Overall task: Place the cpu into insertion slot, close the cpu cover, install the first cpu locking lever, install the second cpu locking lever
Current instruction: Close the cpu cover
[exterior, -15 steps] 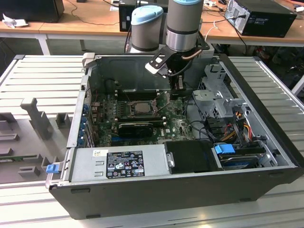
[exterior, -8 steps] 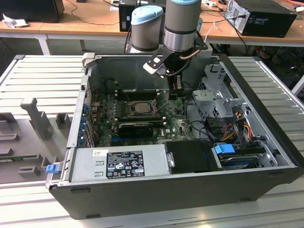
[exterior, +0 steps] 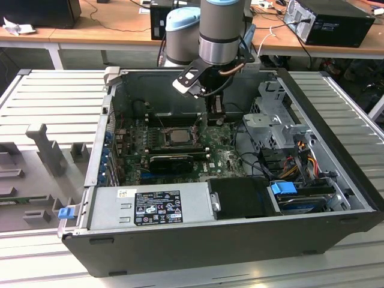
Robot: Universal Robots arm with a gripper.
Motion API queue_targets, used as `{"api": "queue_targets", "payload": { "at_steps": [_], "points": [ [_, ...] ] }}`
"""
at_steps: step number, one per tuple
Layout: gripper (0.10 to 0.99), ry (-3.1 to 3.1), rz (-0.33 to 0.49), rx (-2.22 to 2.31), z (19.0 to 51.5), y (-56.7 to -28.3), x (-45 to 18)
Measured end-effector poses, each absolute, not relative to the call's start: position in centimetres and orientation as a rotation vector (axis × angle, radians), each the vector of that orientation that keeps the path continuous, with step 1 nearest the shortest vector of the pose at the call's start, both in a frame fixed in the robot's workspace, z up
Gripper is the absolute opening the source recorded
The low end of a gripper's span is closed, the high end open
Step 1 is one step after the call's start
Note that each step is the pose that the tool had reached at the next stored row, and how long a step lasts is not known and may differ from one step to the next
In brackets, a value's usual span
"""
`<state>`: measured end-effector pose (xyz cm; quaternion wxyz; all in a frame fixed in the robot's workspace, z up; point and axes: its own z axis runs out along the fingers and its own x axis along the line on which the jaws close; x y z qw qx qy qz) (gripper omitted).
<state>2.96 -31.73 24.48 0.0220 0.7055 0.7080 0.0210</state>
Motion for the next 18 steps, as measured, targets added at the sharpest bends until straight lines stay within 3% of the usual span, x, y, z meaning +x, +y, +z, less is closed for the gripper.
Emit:
{"api": "queue_targets", "payload": {
  "at_steps": [18],
  "points": [
    [0.106, 2.194, 0.065, 2.186, 24.4, -31.7, 1.4]
  ]
}}
